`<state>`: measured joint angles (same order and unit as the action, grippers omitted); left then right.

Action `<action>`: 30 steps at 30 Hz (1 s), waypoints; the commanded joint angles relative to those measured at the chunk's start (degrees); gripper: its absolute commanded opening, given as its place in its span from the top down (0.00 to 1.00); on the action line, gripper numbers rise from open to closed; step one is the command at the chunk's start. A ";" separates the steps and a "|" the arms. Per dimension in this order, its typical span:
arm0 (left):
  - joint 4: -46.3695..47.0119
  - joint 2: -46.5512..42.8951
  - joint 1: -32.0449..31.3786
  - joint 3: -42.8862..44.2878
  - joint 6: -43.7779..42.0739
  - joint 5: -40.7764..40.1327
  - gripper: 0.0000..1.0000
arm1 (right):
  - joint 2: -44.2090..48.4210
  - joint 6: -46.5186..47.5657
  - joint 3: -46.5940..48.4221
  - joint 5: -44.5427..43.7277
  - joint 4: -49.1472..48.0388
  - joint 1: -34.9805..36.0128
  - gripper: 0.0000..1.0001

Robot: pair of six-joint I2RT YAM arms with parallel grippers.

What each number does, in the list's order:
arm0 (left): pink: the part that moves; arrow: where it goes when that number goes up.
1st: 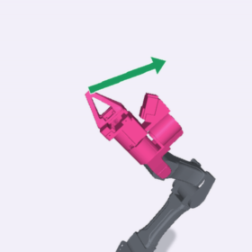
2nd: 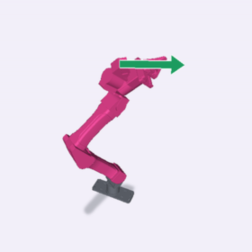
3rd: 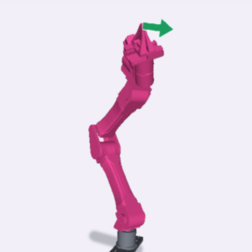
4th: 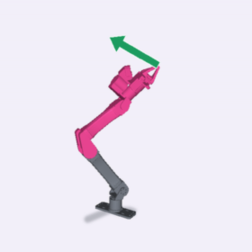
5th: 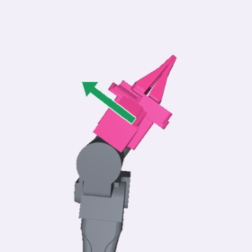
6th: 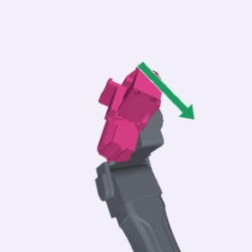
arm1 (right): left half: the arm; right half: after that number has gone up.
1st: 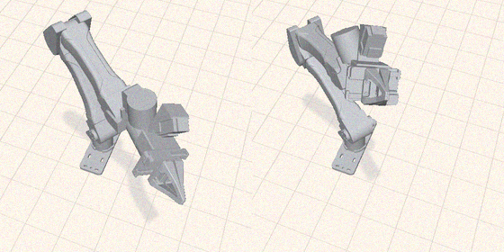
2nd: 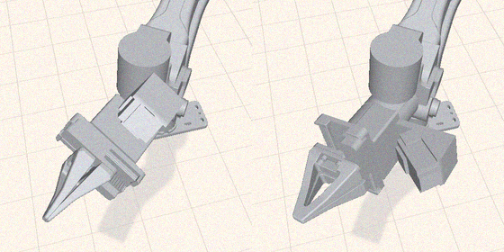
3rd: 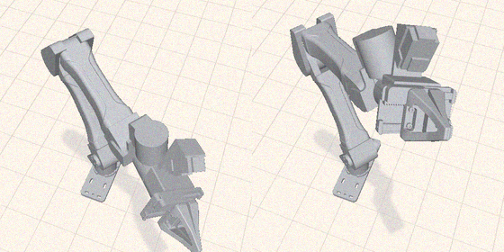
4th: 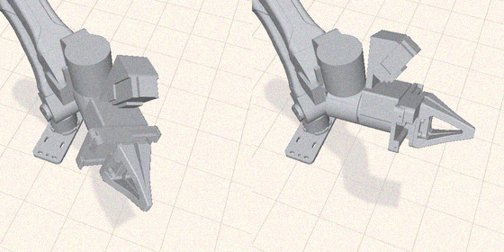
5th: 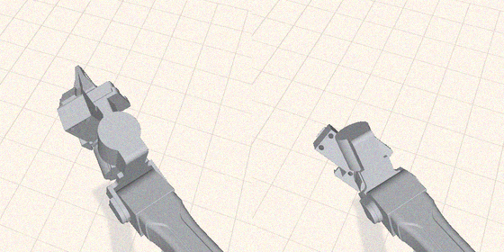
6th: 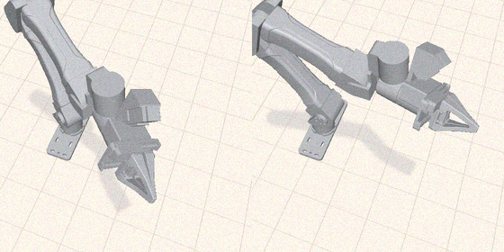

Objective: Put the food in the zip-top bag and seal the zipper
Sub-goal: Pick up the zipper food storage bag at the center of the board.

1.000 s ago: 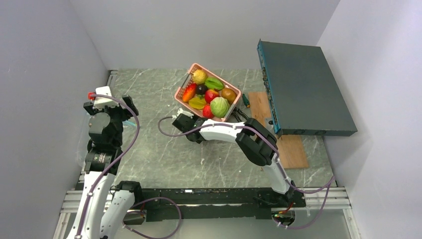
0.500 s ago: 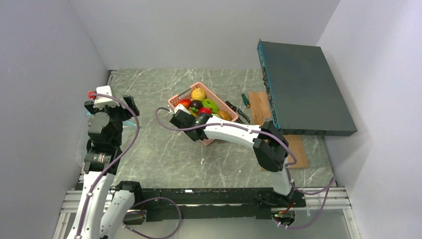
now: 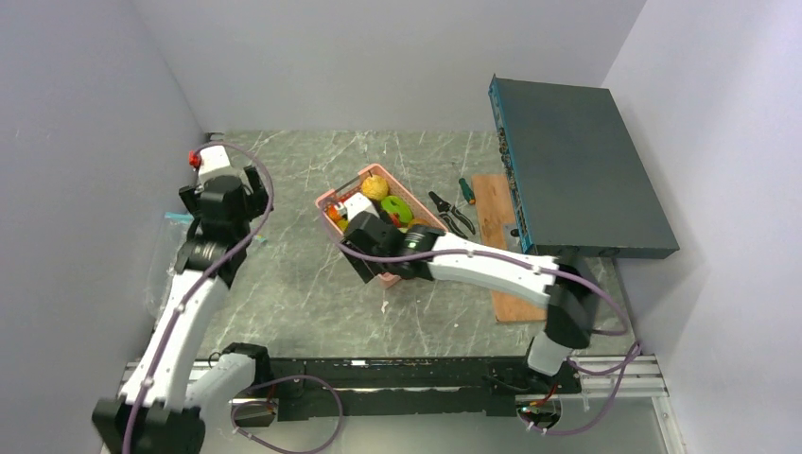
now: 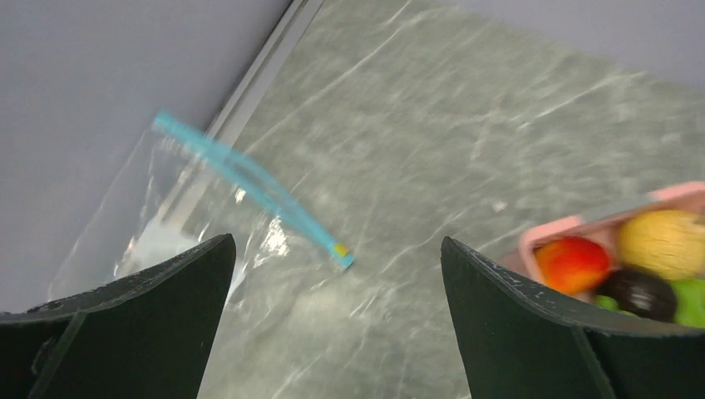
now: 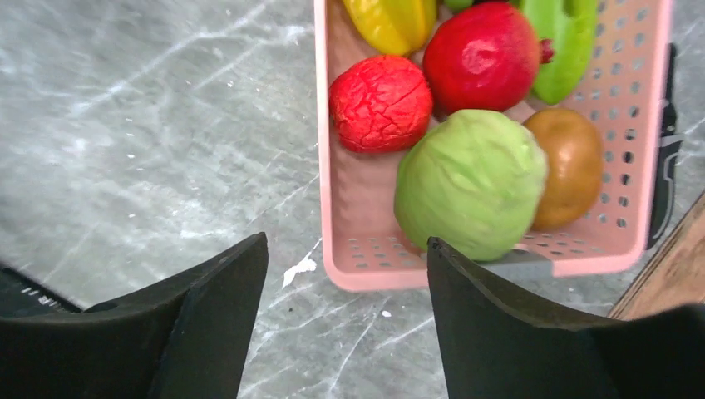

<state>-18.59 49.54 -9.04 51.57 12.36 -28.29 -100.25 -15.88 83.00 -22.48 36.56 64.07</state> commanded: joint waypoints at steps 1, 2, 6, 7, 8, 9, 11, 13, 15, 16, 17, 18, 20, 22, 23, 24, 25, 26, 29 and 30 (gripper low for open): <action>-21.24 10.06 7.94 5.95 18.42 -5.92 0.00 | 10.98 0.16 -5.27 -0.02 -9.33 -0.06 0.26; -24.61 11.80 11.45 6.68 22.33 -3.82 0.00 | 12.49 0.41 -6.44 -0.28 -10.30 -0.04 0.26; -29.53 17.46 22.80 5.51 34.70 7.20 0.00 | 16.93 1.68 -10.70 -0.12 -13.91 0.00 0.26; -30.17 18.81 25.67 4.74 37.49 8.87 0.00 | 17.73 1.88 -11.32 0.13 -14.60 -0.07 0.26; -30.85 19.74 28.20 3.74 40.82 9.52 0.00 | 18.74 2.04 -11.80 0.24 -15.07 -0.03 0.26; -30.07 19.84 30.13 2.01 43.26 9.62 0.00 | 19.44 2.15 -12.23 0.35 -15.42 -0.01 0.26; -26.64 18.31 31.26 -1.45 46.27 8.94 0.00 | 20.38 1.98 -12.83 0.31 -15.50 -0.05 0.26; -24.13 16.49 31.22 -3.72 47.93 8.80 0.00 | 21.45 1.71 -13.77 0.40 -15.84 -0.01 0.26; -23.72 16.18 31.19 -5.46 49.85 6.91 0.00 | 22.32 1.37 -14.97 0.39 -16.50 -0.01 0.25; -24.31 16.92 31.25 -5.95 50.73 5.44 0.00 | 22.57 1.18 -15.31 0.40 -16.68 -0.06 0.25; -25.75 17.96 31.63 -6.03 51.68 4.37 0.00 | 22.74 1.04 -15.57 0.49 -16.82 -0.11 0.25; -27.25 18.98 31.98 -6.17 52.58 4.27 0.00 | 22.76 1.03 -15.62 0.65 -16.86 -0.01 0.25; -24.98 19.52 32.40 -8.62 52.28 7.41 0.00 | 22.58 1.02 -15.56 0.76 -16.80 -0.06 0.25; -22.21 18.69 32.86 -11.69 52.26 10.76 0.00 | 22.28 1.06 -15.30 0.81 -16.74 0.00 0.25; -21.47 18.12 33.12 -12.92 52.33 12.04 0.01 | 22.10 0.99 -15.15 0.90 -16.56 0.00 0.25; -21.44 17.35 33.27 -13.78 52.62 13.20 0.01 | 22.02 0.76 -14.92 0.89 -16.31 0.04 0.25; -21.57 16.35 33.29 -14.56 53.05 13.72 0.03 | 21.97 0.62 -14.94 0.93 -16.05 0.02 0.25; -21.64 15.24 33.34 -15.62 53.57 14.28 0.04 | 22.05 0.32 -15.22 0.94 -16.12 -0.01 0.25; -21.06 11.83 33.37 -18.19 54.73 15.46 0.10 | 22.96 -0.21 -16.61 0.92 -16.93 0.01 0.25; -20.37 11.19 33.45 -19.04 54.89 15.22 0.12 | 23.17 -0.40 -16.82 0.85 -17.08 0.02 0.25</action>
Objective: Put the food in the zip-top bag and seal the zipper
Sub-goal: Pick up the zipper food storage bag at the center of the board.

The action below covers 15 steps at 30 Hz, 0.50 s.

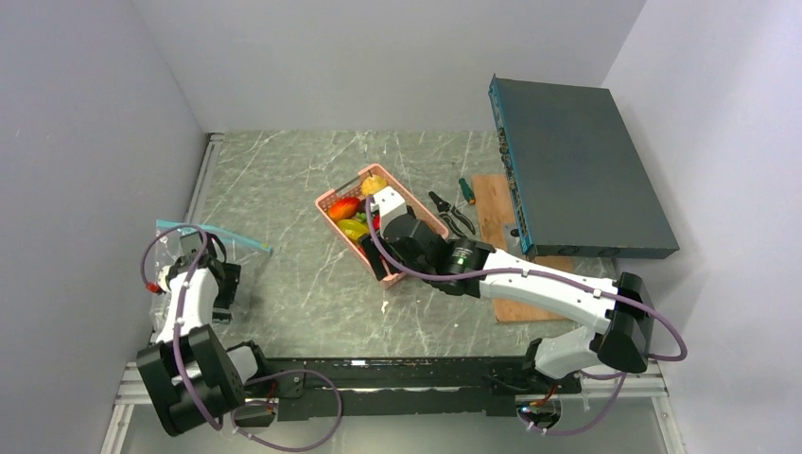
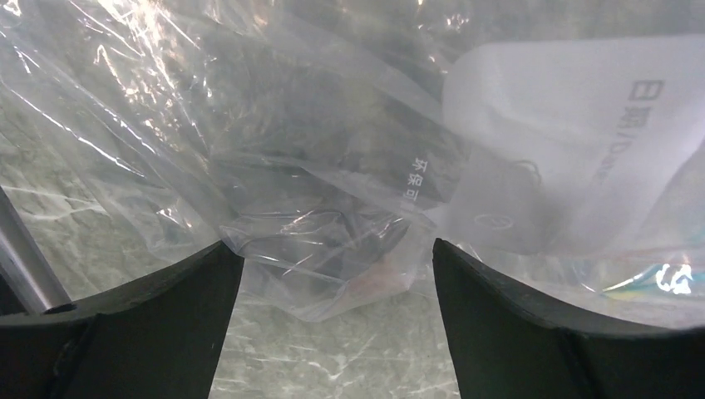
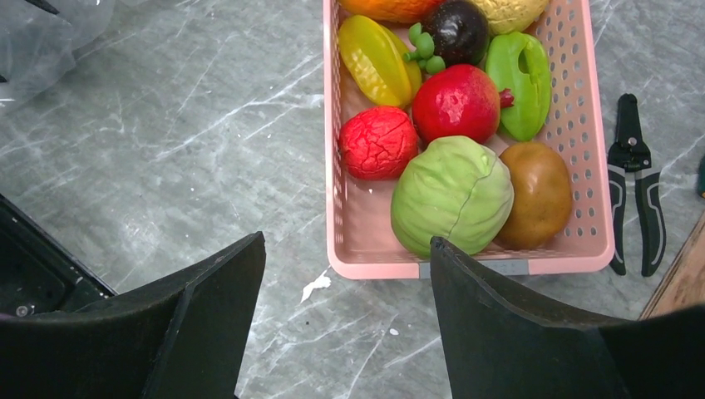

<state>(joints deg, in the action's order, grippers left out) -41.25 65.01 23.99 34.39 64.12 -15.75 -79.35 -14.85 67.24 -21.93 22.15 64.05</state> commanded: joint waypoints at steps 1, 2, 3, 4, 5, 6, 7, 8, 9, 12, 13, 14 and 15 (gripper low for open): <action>3.59 -4.67 0.51 -2.66 2.70 2.58 0.14 | 2.48 -1.54 -1.14 0.29 -2.78 -0.02 0.25; 4.90 -4.35 0.82 -3.30 2.11 2.87 0.17 | 2.64 -1.71 -1.20 0.32 -2.77 0.02 0.25; 5.73 -3.59 1.48 -3.62 1.36 3.90 0.22 | 2.76 -1.80 -1.30 0.30 -2.81 0.01 0.25; 6.52 -2.51 2.06 -3.77 0.11 5.43 0.31 | 2.94 -1.84 -1.39 0.31 -2.93 0.02 0.25; 8.09 -1.61 2.48 -3.92 -1.41 6.74 0.45 | 3.18 -1.95 -1.67 0.16 -3.14 0.02 0.25; 9.11 -1.07 2.74 -3.97 -3.44 7.74 0.54 | 3.25 -2.07 -1.93 0.02 -3.23 0.06 0.25; 10.01 -1.36 2.77 -4.09 -4.66 8.40 0.59 | 3.32 -2.23 -2.03 -0.06 -3.19 -0.02 0.25; 11.42 -2.29 2.81 -4.47 -5.81 9.09 0.62 | 3.33 -2.47 -2.03 -0.20 -3.04 0.03 0.25; 12.96 -3.99 2.82 -5.14 -6.87 9.84 0.66 | 3.19 -2.66 -2.01 -0.22 -2.74 0.01 0.25; 20.59 -9.95 2.81 -8.38 -11.85 14.76 0.74 | 2.86 -2.83 -1.79 -0.57 -2.21 0.02 0.25; 22.52 -11.25 2.74 -8.42 -13.90 16.46 0.77 | 2.83 -2.82 -1.76 -0.89 -2.27 0.02 0.25; 23.80 -11.89 2.64 -7.90 -16.33 18.62 0.81 | 2.82 -2.83 -1.68 -1.06 -2.43 0.02 0.25; 24.97 -11.85 2.64 -6.81 -19.33 21.38 0.86 | 2.66 -2.82 -1.54 -1.05 -2.54 0.04 0.25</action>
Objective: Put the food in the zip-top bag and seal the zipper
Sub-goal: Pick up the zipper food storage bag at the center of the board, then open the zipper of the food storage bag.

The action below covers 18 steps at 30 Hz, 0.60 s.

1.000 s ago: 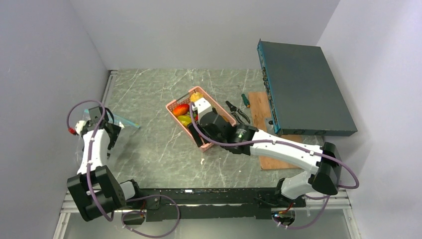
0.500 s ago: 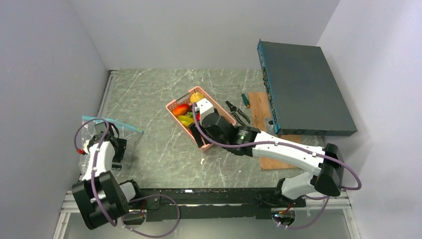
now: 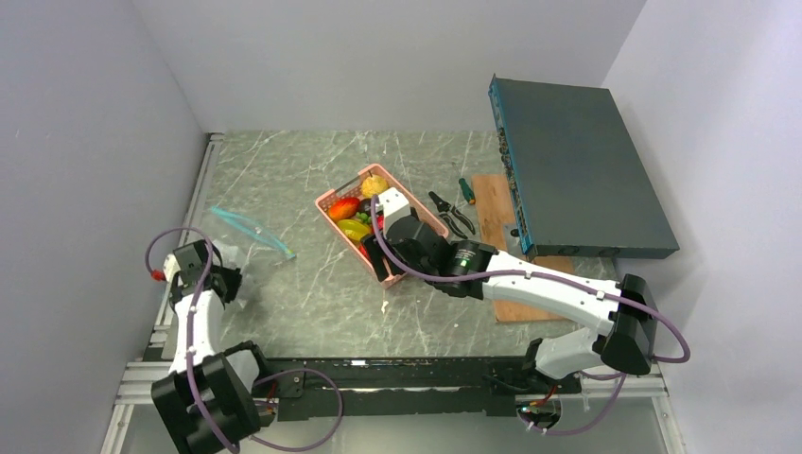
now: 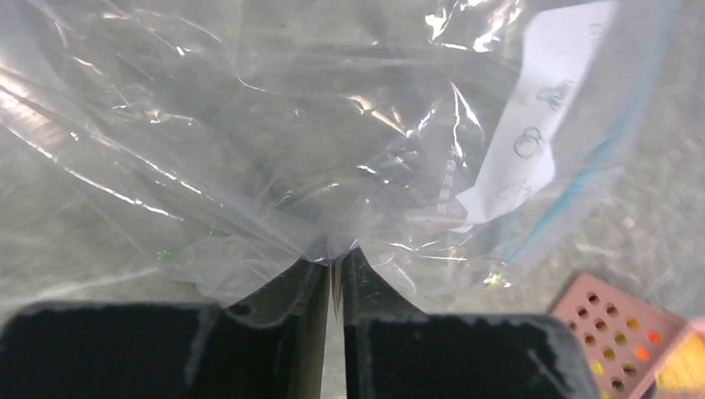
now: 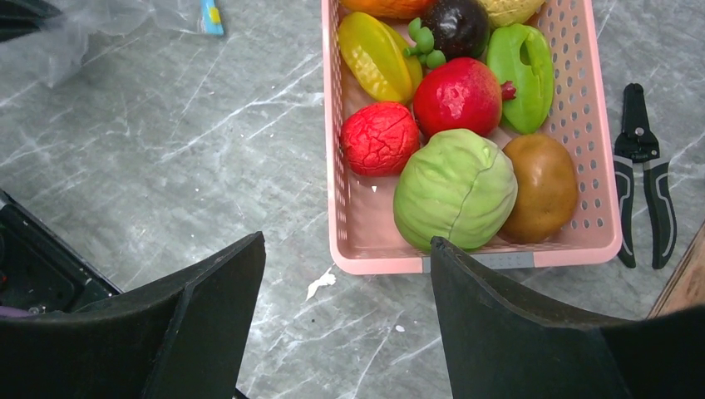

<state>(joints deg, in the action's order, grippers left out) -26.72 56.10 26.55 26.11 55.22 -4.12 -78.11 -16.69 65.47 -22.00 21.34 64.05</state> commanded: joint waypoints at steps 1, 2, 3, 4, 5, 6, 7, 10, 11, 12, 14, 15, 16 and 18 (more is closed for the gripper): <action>11.15 -2.36 -0.02 2.98 -13.92 12.49 0.90 | 1.38 -0.99 0.46 -0.87 -1.86 0.02 0.25; 11.68 -1.38 -0.20 4.38 -17.39 15.69 0.93 | 1.32 -1.06 0.66 -0.79 -2.00 0.02 0.24; 12.03 0.03 -0.20 5.95 -20.19 19.67 1.00 | 1.33 -1.11 0.83 -0.37 -2.37 0.02 0.24; 11.29 1.46 -0.41 7.51 -21.58 23.42 1.00 | 1.40 -1.10 0.80 0.09 -3.02 0.01 0.23; 11.29 2.60 -1.11 8.91 -22.61 26.79 1.00 | 1.46 -1.07 0.73 0.58 -3.77 -0.06 0.23; 11.20 3.23 -3.81 11.06 -24.62 30.44 1.00 | 1.36 -1.07 1.00 0.94 -4.72 -0.07 0.21; 11.97 2.66 -5.64 11.56 -25.19 31.84 1.00 | 1.21 -1.14 1.32 1.17 -4.99 -0.07 0.21; 12.72 -0.71 -11.62 13.56 -27.79 32.58 1.00 | 1.24 -1.30 1.60 2.15 -5.93 -0.37 0.20; 11.78 -1.99 -13.63 14.67 -28.97 31.97 1.00 | 1.45 -1.51 1.40 2.73 -6.34 -0.56 0.20; 11.05 -3.18 -15.33 16.05 -30.08 31.60 1.00 | 1.81 -1.81 1.04 3.52 -6.74 -0.89 0.19; 10.64 -5.42 -17.75 18.31 -32.25 33.24 1.00 | 2.78 -3.24 0.41 7.01 -7.49 -3.09 0.19; 10.60 -6.43 -18.62 19.54 -33.74 34.23 1.00 | 3.40 -4.04 0.17 10.04 -7.87 -4.42 0.19; 10.83 -7.55 -19.26 20.58 -34.68 35.40 1.00 | 4.35 -4.84 -0.09 12.89 -8.41 -6.07 0.19; 11.88 -8.24 -19.77 22.70 -36.40 38.09 1.00 | 6.57 -5.67 -0.36 16.87 -9.22 -8.41 0.19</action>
<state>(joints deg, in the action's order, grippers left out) -17.41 50.87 8.05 43.42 25.32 27.44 -77.06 -19.11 65.36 -13.98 17.02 59.94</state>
